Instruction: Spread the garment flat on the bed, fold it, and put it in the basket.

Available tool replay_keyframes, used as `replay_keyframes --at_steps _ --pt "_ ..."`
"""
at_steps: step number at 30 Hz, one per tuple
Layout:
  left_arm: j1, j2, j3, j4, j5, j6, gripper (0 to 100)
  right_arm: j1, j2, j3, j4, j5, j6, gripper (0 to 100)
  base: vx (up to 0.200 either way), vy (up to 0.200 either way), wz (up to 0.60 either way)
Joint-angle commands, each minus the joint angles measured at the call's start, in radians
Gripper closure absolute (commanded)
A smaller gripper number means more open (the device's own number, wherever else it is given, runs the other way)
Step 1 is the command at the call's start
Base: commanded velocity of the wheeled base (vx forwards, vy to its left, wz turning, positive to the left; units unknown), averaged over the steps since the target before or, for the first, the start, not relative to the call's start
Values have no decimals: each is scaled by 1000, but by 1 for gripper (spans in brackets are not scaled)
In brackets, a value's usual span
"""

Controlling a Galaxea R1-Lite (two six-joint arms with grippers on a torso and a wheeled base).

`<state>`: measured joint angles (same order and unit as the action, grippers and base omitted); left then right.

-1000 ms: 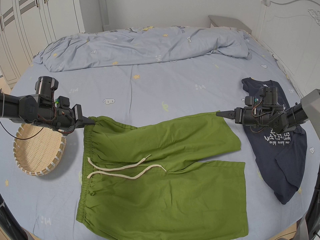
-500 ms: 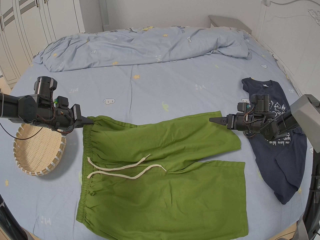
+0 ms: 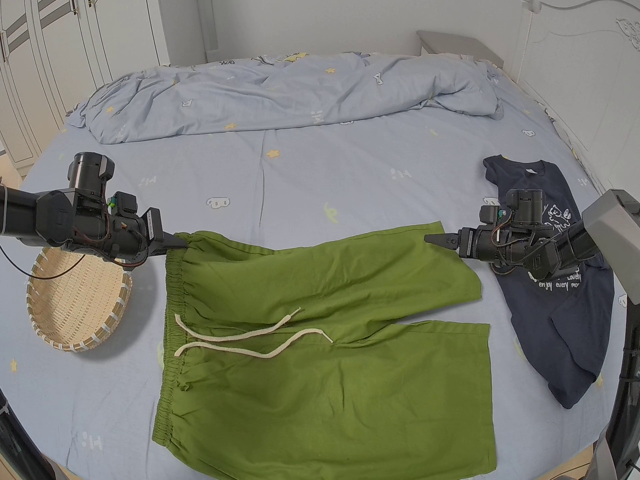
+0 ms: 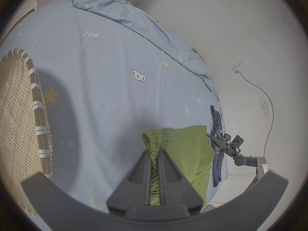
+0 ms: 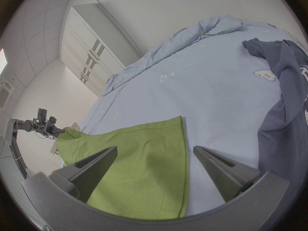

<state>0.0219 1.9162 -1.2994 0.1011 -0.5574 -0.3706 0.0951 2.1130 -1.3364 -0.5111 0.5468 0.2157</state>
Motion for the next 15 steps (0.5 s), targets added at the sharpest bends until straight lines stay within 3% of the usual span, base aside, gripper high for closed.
replay_keyframes --at_steps 1,15 --pt "0 0 0 0 -1 -1 100 -3 -2 0 -4 -1 1 0 0 0 0" --pt "0 1 0 0 -1 -1 100 25 18 2 -14 1 -3 0 0 0 0"
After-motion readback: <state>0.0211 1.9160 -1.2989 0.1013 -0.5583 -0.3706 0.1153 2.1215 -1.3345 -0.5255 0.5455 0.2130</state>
